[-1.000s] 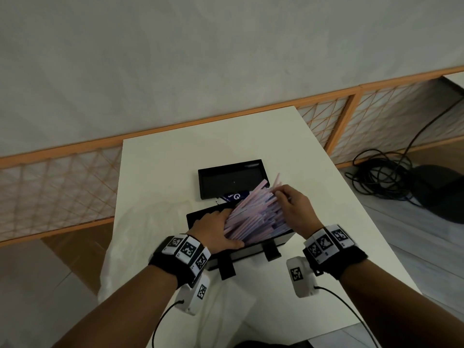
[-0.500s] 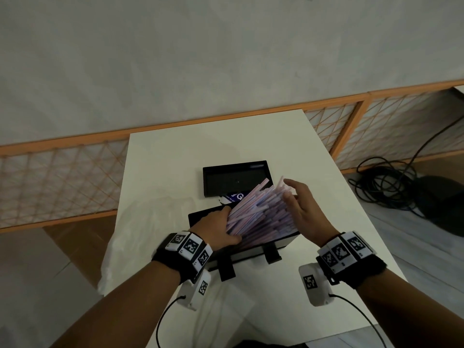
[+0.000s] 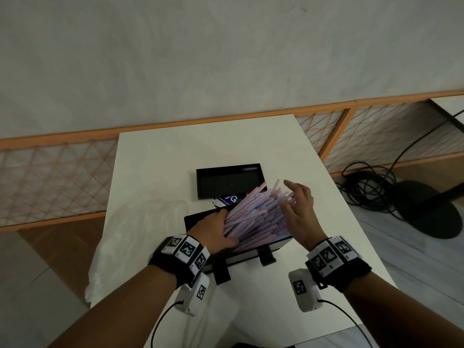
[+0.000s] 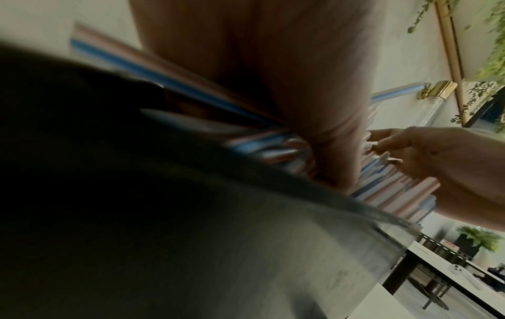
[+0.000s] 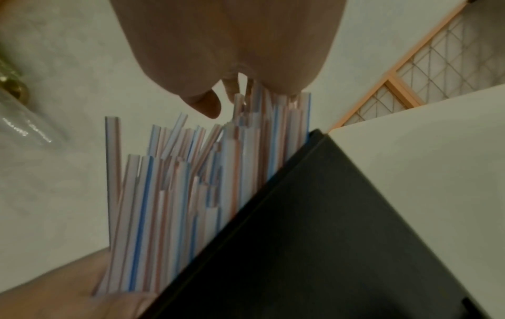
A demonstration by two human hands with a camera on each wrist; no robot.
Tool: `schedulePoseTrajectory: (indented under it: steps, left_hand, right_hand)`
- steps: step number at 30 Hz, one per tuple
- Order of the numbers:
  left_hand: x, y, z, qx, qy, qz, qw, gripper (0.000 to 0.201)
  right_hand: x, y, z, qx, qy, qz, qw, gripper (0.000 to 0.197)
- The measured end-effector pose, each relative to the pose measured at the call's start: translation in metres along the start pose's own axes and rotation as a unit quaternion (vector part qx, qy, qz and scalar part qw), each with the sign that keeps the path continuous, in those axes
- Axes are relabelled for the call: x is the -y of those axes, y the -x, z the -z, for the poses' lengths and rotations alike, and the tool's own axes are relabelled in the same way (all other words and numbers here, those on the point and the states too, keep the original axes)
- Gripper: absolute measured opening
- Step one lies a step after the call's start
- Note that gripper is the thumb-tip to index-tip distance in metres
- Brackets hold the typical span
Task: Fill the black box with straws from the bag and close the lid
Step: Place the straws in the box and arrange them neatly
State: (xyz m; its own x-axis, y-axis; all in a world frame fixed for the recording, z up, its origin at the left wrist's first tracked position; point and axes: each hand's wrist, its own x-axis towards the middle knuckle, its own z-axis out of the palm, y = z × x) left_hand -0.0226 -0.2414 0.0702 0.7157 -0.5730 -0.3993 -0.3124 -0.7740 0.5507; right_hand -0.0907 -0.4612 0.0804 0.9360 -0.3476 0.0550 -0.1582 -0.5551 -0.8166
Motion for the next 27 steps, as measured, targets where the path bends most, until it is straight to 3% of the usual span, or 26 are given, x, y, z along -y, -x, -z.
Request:
schedulePoseTrajectory:
  steps: [3, 8, 10, 13, 15, 17, 19, 21, 23, 27]
  left_hand:
    - [0.002, 0.0, 0.002, -0.007, 0.016, -0.004, 1.0, 0.064]
    - [-0.004, -0.002, 0.006, -0.012, 0.071, -0.041, 0.997, 0.062]
    - [-0.013, -0.004, 0.01, -0.018, 0.086, -0.058, 0.995, 0.062]
    - [-0.022, -0.007, 0.012, -0.026, 0.103, -0.064, 0.992, 0.059]
    - [-0.025, -0.008, 0.012, -0.02, 0.095, -0.046, 0.994, 0.057]
    - [-0.027, -0.011, 0.009, -0.001, 0.066, -0.038, 0.997, 0.057]
    - [-0.028, -0.012, 0.008, 0.006, 0.024, -0.048, 0.999, 0.058]
    - [-0.027, -0.008, 0.01, -0.008, 0.038, -0.035, 0.999, 0.062]
    - [-0.019, -0.003, 0.011, -0.031, 0.057, -0.023, 0.998, 0.06]
    - [0.002, 0.011, 0.016, -0.013, 0.078, -0.017, 0.997, 0.071]
  right_hand:
    - [-0.002, -0.003, 0.001, -0.002, -0.028, 0.001, 1.0, 0.052]
    - [0.006, -0.004, 0.006, 0.109, -0.042, -0.058, 0.991, 0.053]
    - [0.012, -0.006, 0.013, 0.102, -0.054, -0.045, 0.992, 0.052]
    - [0.03, -0.007, 0.026, -0.004, -0.015, 0.043, 0.999, 0.063]
    - [0.056, -0.006, 0.03, -0.005, 0.047, 0.164, 0.985, 0.072]
    - [0.082, -0.001, 0.022, 0.099, 0.209, 0.283, 0.931, 0.077]
    - [0.092, 0.002, 0.004, 0.202, 0.413, 0.344, 0.819, 0.088]
    - [0.085, 0.002, -0.011, 0.274, 0.557, 0.317, 0.717, 0.091]
    - [0.074, -0.001, -0.017, 0.291, 0.606, 0.281, 0.685, 0.086]
    - [0.067, -0.002, -0.019, 0.303, 0.611, 0.262, 0.683, 0.078]
